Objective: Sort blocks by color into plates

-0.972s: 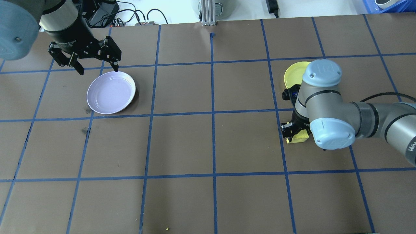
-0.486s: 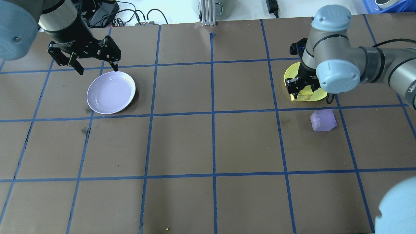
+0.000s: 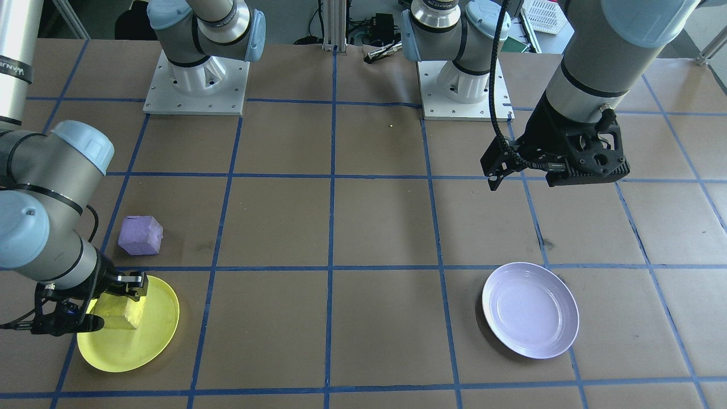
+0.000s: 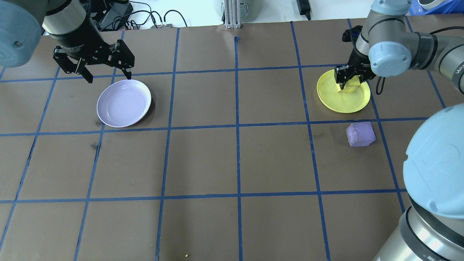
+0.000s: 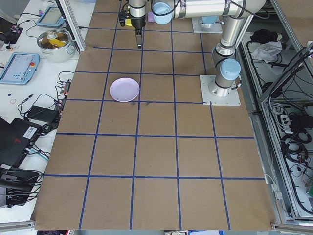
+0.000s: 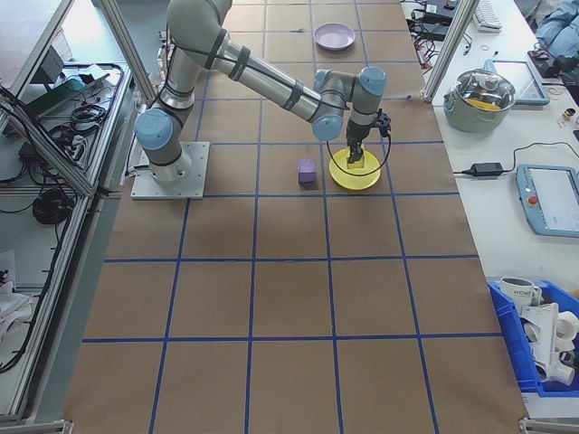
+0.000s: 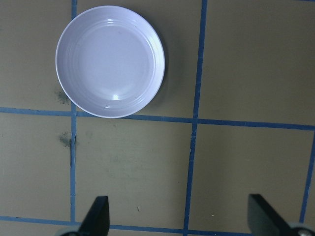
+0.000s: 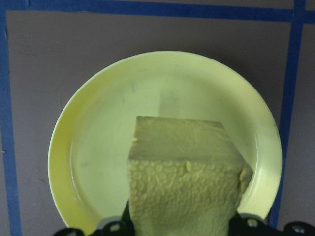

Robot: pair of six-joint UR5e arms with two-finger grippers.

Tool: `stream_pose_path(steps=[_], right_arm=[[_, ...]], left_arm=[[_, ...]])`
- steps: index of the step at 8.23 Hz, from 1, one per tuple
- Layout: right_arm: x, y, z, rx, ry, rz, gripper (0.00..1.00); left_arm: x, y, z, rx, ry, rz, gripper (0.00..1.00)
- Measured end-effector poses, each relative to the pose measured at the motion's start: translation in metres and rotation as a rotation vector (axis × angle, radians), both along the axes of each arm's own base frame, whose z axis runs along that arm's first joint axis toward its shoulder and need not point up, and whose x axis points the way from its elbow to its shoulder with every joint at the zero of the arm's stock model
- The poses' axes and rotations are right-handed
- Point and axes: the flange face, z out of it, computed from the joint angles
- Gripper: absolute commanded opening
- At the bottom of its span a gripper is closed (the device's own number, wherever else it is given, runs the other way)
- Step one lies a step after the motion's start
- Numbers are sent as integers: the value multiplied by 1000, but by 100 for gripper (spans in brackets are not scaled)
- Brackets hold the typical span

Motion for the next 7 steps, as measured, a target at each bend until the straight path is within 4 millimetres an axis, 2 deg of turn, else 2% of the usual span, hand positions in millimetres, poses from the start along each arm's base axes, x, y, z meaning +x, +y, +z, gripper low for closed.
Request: stream_pose_path(steps=[2, 4, 6, 7], right_arm=[[-6, -6, -6, -14, -1, -1, 100], [-11, -2, 9, -12, -3, -7, 100], [-9, 22, 19, 35, -17, -10, 95], [-9, 45, 13, 75, -25, -5, 95]], left_arm=[[0, 0, 0, 0, 0, 0, 100], [0, 0, 0, 0, 0, 0, 100], [0, 0, -1, 1, 0, 0, 100], [0, 0, -1, 1, 0, 0, 100]])
